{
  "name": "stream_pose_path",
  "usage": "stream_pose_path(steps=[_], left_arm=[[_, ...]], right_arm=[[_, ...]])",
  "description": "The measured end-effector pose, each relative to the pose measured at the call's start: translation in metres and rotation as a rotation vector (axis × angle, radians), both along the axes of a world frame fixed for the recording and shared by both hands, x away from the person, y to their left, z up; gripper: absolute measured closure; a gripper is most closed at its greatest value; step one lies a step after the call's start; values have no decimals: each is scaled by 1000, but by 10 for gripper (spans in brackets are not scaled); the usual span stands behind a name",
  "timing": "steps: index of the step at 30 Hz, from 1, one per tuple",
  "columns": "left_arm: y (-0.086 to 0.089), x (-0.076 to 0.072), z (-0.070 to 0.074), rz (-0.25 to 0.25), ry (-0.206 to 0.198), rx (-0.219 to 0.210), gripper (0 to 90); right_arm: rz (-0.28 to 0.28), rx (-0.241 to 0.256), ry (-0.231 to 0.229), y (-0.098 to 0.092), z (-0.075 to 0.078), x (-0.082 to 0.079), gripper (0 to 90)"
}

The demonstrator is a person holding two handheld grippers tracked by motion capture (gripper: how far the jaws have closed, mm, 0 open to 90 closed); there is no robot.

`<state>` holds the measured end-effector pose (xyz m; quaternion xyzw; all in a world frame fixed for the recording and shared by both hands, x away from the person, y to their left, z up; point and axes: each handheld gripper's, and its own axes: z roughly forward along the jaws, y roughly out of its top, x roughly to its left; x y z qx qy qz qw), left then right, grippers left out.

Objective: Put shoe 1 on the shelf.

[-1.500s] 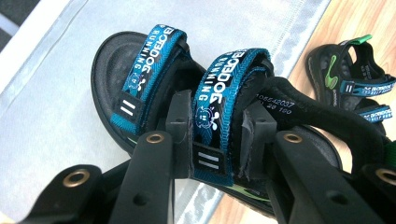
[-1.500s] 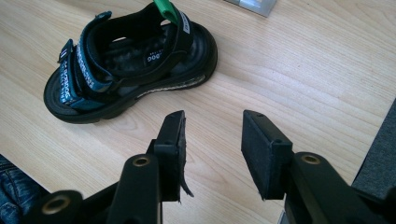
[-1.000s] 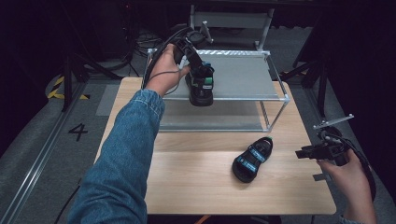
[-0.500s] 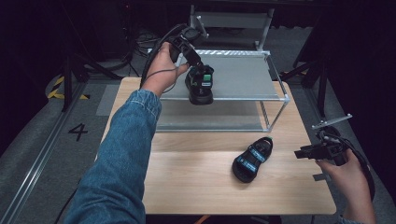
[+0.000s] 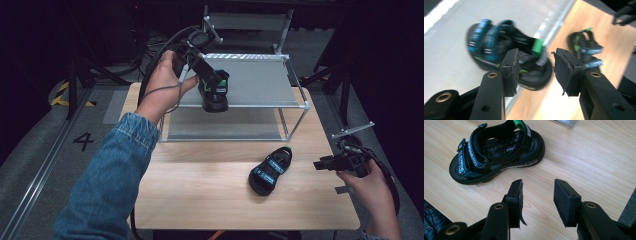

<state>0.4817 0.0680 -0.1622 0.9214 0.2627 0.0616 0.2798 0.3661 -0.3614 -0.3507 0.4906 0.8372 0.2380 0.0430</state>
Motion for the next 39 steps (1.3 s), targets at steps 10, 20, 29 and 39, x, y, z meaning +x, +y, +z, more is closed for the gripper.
stream_pose_path(steps=[10,20,29,39], left_arm=[[2,-33,-26,-18,-10,-72,669],[8,-41,-64,12,9,-153,748],[6,-38,-89,53,19,-198,794],[9,-28,-100,109,13,-209,841]], right_arm=[[3,-1,2,0,0,0,596],[2,-2,8,0,-2,1,596],[4,-2,10,0,-2,1,599],[4,-3,13,0,-3,1,607]])
